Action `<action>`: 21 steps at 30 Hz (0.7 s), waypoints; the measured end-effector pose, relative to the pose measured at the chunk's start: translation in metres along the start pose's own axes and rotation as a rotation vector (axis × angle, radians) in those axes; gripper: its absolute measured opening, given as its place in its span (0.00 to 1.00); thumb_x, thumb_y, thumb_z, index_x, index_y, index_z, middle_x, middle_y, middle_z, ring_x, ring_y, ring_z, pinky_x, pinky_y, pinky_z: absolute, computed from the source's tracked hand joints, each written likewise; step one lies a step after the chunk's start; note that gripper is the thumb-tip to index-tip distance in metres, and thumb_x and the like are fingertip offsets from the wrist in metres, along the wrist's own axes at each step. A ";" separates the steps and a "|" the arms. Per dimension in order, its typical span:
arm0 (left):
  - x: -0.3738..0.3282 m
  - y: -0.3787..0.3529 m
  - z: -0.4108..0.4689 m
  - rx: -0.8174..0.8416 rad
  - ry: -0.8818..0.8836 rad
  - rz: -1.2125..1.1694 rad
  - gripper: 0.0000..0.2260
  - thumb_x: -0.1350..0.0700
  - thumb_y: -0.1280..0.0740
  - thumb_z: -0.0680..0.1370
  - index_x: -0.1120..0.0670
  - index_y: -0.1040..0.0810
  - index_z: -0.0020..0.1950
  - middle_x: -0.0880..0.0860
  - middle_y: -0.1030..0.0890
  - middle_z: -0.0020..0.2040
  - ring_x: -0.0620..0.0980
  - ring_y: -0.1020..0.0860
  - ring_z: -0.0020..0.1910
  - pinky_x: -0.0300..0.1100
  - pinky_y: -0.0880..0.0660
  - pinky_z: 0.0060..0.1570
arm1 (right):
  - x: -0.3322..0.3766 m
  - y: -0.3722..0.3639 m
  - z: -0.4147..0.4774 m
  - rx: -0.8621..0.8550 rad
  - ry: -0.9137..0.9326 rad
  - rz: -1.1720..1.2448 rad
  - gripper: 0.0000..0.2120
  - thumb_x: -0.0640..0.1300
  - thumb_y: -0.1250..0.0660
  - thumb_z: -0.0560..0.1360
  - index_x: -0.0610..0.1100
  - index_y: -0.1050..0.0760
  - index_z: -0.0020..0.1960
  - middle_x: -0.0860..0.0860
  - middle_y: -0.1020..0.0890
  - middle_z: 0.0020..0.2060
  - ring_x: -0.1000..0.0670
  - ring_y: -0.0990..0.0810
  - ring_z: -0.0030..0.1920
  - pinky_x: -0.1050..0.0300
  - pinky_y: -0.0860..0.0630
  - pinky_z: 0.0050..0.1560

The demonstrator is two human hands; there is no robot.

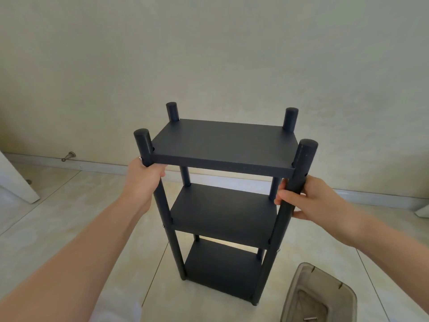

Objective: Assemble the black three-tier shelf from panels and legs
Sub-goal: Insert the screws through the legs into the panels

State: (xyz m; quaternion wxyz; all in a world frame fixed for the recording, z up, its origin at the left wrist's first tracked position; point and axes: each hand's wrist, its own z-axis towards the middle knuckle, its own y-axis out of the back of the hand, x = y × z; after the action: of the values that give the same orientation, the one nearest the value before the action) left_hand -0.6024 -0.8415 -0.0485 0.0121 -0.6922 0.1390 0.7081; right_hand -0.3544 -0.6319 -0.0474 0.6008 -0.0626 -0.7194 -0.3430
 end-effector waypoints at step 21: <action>0.004 -0.012 -0.059 0.479 -0.003 0.878 0.14 0.46 0.32 0.80 0.56 0.17 0.48 0.51 0.15 0.44 0.47 0.18 0.44 0.37 0.26 0.41 | 0.011 0.046 -0.017 0.008 -0.012 -0.286 0.15 0.55 0.27 0.71 0.56 0.24 0.56 0.60 0.18 0.49 0.57 0.18 0.47 0.57 0.21 0.49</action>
State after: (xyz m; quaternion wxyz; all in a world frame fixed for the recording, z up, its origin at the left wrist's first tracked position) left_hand -0.5420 -0.8437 -0.0549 -0.1282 -0.5451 0.5761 0.5954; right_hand -0.3203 -0.6099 -0.0175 0.5418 0.0410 -0.7258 -0.4219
